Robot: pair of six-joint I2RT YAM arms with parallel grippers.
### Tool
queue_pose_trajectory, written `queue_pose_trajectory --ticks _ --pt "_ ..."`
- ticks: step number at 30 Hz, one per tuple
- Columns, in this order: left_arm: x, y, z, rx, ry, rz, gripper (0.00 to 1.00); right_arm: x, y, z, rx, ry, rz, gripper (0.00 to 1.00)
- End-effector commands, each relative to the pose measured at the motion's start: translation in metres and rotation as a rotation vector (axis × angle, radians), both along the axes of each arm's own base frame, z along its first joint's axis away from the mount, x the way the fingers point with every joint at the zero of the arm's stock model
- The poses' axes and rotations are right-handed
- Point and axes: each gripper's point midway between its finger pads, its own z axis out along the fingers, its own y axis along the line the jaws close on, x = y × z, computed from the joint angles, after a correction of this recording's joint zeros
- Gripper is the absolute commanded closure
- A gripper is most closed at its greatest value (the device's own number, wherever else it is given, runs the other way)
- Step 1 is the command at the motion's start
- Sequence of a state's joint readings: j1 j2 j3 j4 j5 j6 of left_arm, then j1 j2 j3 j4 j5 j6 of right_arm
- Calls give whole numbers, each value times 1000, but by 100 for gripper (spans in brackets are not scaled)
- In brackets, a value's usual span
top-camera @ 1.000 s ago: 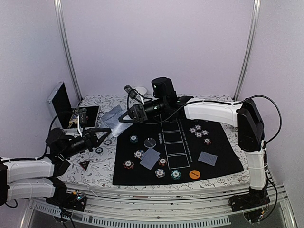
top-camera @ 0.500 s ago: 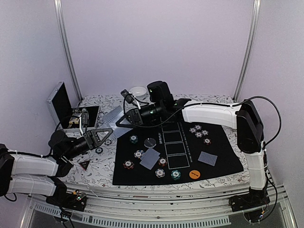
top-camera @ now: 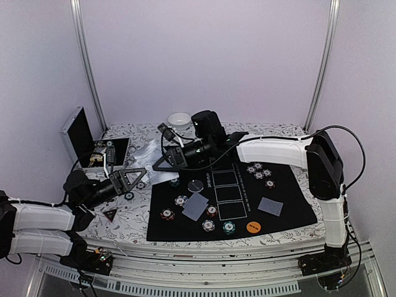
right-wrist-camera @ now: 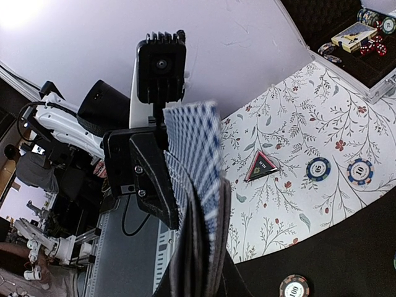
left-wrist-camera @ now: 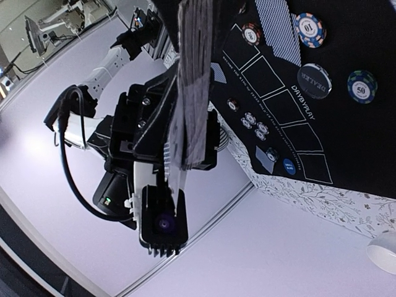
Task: Distribute texas hold em gaming equipment
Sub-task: Adjust the face-down deck piles.
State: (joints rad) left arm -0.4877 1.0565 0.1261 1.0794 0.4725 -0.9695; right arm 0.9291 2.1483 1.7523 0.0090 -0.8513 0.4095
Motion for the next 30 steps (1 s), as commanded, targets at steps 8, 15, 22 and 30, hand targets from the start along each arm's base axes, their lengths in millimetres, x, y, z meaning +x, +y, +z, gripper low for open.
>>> queue_pose_trajectory --ticks 8,15,22,30 --pt "-3 4 4 -11 -63 2 89 -14 -3 13 46 20 79 98" --pt "-4 7 18 -28 -128 24 64 -30 -1 20 71 -1 142 98" --pt "0 3 16 -21 -113 12 65 -36 3 22 79 -1 164 98" --pt "2 6 12 -29 -95 28 100 -36 1 19 67 -8 153 98"
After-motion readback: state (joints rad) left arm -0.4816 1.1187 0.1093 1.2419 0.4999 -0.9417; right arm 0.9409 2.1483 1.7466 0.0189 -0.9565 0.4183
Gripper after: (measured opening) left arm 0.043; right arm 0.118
